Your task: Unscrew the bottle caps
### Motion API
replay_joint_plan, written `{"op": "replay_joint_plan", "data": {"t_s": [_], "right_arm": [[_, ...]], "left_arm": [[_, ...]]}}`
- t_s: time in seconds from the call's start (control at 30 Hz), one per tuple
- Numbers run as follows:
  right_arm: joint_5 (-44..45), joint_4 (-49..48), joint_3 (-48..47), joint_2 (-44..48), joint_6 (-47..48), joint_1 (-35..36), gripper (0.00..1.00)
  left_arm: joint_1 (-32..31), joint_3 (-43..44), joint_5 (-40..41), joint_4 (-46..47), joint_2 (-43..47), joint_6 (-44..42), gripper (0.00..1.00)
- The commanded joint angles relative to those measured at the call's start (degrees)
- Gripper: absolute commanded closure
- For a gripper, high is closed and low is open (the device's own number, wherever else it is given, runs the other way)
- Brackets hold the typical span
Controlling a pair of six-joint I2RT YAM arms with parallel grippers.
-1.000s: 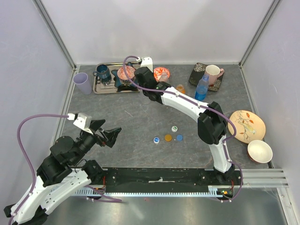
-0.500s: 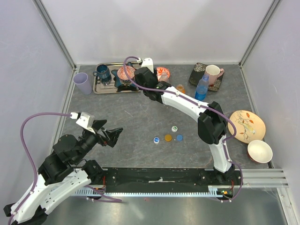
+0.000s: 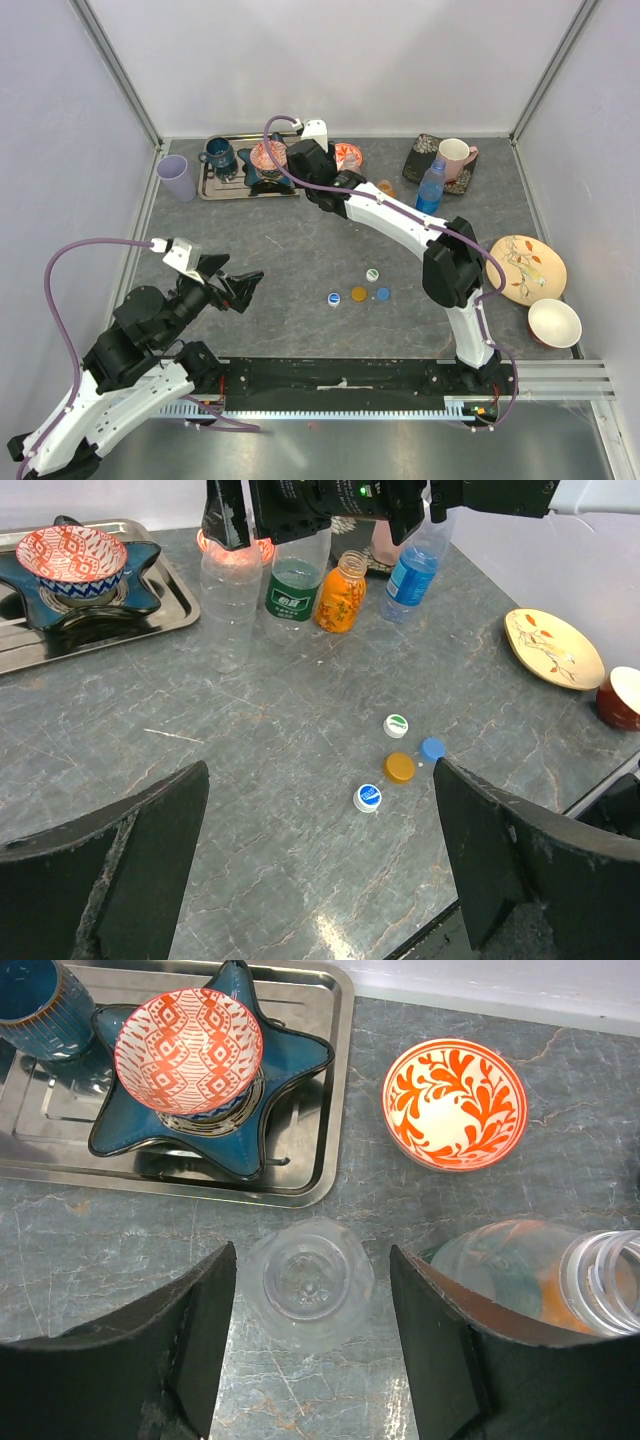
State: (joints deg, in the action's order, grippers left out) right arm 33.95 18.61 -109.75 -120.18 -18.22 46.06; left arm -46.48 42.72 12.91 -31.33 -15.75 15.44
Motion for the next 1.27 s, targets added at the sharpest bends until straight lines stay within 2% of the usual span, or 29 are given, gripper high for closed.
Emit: {"op": "replay_joint_plan", "data": {"t_s": [0.0,0.3,0.43,0.6,0.63,0.7,0.73,0.93,1.1,1.23], "right_arm": [[0.41,-0.33,-2.31,0.47,0.03,-0.18,0.3],[-3.37,-0.6,-5.99,8.81,-1.91,0.52,0.19],[-2.41,1.95,-6.01,18.1,-2.26,2.1,0.13],[3.56,1.08,11.11,34.02,1.59,7.98,0.12],[5.14,0.82,17.75,39.79,2.3,10.51,0.12],[8.93,0.99,24.73,45.62,3.27,12.99,0.12],[9.37,1.51,31.9,51.48,3.28,15.0,0.12],[10.78,7.83,54.25,71.19,-6.9,17.92,0.13],[10.61,11.62,61.32,77.46,-12.01,18.01,0.13],[9.99,11.89,65.01,80.45,-13.16,18.01,0.12]], "left_arm": [[-0.1,-0.36,-0.69,2.5,-0.6,1.61,0.0],[-0.1,-0.44,0.36,2.42,-0.69,1.96,0.0],[-0.1,-0.88,3.69,2.33,-1.91,4.15,0.0],[-0.1,-1.06,7.13,1.45,-6.74,8.19,0.0],[-0.1,-0.8,7.92,1.19,-9.1,10.11,0.01],[-0.1,-0.01,8.1,0.66,-11.4,12.67,0.0],[-0.1,0.34,7.93,0.48,-13.93,13.47,0.0],[-0.1,2.46,4.59,0.3,-19.58,20.32,0.01],[-0.1,-0.97,1.95,2.94,-21.08,25.5,0.01],[-0.1,-2.64,1.86,3.21,-21.52,25.6,0.01]]}}
